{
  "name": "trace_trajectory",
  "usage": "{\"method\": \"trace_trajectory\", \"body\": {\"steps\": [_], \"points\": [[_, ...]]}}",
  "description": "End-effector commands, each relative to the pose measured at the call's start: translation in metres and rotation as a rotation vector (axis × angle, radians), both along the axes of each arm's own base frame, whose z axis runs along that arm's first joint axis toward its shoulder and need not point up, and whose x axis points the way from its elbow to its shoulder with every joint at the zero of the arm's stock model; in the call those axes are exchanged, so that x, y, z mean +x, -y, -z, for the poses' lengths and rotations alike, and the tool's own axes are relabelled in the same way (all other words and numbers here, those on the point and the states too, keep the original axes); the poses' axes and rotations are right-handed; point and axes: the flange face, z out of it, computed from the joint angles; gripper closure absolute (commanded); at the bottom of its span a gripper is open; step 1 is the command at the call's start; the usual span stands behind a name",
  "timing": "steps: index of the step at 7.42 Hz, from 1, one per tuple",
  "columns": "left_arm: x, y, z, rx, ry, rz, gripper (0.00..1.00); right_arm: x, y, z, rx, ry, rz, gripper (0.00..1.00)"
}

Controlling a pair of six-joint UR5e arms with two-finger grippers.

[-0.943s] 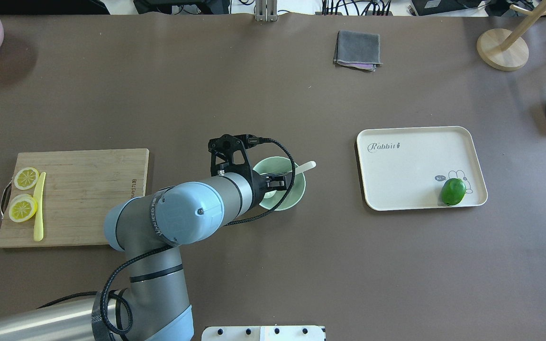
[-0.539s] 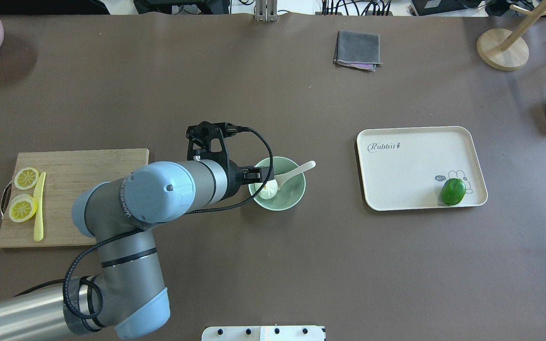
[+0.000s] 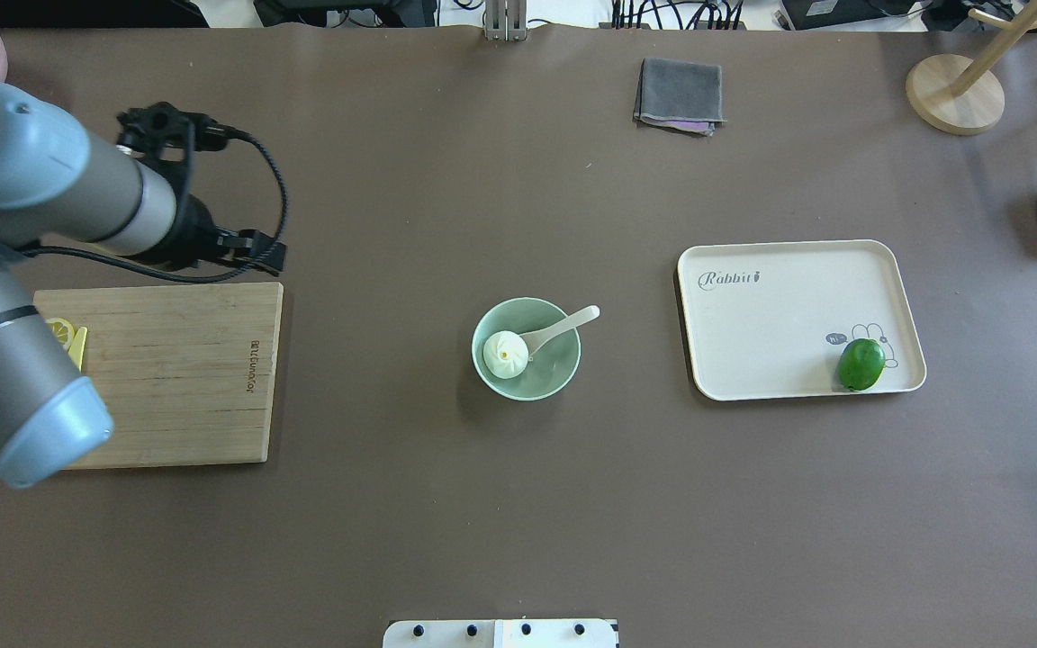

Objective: Put spoon and bun in bowl

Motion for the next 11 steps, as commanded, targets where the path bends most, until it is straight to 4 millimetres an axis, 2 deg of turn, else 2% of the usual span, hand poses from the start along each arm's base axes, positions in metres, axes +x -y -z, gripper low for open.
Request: {"method": "trace_trajectory", "body": {"steps": [1,2,3,4,5,6,7,8,9,11], "points": [[-0.148,0.007,-0.103,0.046,0.103,-0.118,0.02,0.010,-0.005,-0.010,0.035,-0.005,0.043,0.00],[-0.215,0.018,-0.146,0.095,0.119,-0.175,0.02,0.019,-0.007,-0.017,0.061,-0.006,0.065,0.00],[-0.272,0.014,-0.193,0.166,0.165,-0.255,0.02,0.031,-0.009,-0.028,0.071,-0.007,0.074,0.00],[-0.313,-0.002,-0.255,0.127,0.196,-0.285,0.02,0.034,-0.010,-0.034,0.082,-0.008,0.095,0.00],[-0.332,-0.007,-0.299,0.051,0.204,-0.266,0.02,0.034,-0.010,-0.037,0.077,-0.008,0.095,0.00],[-0.363,-0.015,-0.320,0.000,0.188,-0.200,0.02,0.034,-0.010,-0.037,0.075,-0.008,0.094,0.00],[-0.367,-0.031,-0.331,-0.033,0.148,-0.187,0.02,0.034,-0.011,-0.038,0.072,-0.008,0.092,0.00],[-0.362,-0.044,-0.330,-0.036,0.041,-0.187,0.02,0.034,-0.011,-0.035,0.069,-0.004,0.084,0.00],[-0.364,-0.067,-0.341,-0.059,0.034,-0.185,0.02,0.034,-0.010,-0.034,0.073,-0.001,0.085,0.00],[-0.363,-0.069,-0.344,-0.064,0.033,-0.188,0.02,0.034,-0.010,-0.035,0.071,-0.004,0.084,0.00]]}}
